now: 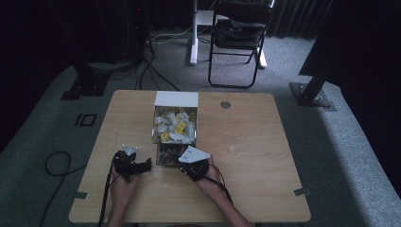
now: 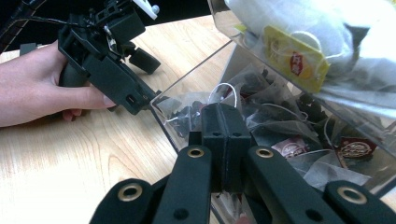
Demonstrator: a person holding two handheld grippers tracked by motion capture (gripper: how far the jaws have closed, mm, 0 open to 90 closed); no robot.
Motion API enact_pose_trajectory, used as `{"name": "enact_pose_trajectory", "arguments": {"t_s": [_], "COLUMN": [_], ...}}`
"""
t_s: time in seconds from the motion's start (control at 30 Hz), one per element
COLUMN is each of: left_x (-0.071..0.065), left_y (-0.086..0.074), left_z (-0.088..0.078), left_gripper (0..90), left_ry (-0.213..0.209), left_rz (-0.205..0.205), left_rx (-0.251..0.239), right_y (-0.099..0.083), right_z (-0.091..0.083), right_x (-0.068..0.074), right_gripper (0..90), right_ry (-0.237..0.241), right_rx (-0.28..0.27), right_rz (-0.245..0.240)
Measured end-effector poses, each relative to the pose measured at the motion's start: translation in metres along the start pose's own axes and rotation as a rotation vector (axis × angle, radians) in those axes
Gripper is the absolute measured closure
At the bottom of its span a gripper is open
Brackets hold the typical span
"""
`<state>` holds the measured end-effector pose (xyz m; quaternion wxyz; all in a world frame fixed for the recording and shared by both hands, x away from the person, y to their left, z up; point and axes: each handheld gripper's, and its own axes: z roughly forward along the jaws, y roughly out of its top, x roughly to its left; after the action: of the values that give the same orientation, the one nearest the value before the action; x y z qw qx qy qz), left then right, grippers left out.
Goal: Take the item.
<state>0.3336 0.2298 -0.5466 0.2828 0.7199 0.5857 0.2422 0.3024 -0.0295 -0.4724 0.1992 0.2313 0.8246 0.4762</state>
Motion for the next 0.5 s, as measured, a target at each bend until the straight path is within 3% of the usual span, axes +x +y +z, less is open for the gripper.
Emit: {"name": "enact_pose_trajectory", "arguments": {"t_s": [0.5], "left_x": [0.000], "left_y": [0.000], "left_z": [0.000], "left_gripper": [6.9], "left_ry": [0.001], "left_rz": [0.001], "left_rx": [0.000], "right_y": [0.003], "right_z": [-0.014], "right_x": [0.000], "right_gripper": [90.0], "right_ry": [0.024], "right_rx": [-0.025], "right_rz": [0.006]}}
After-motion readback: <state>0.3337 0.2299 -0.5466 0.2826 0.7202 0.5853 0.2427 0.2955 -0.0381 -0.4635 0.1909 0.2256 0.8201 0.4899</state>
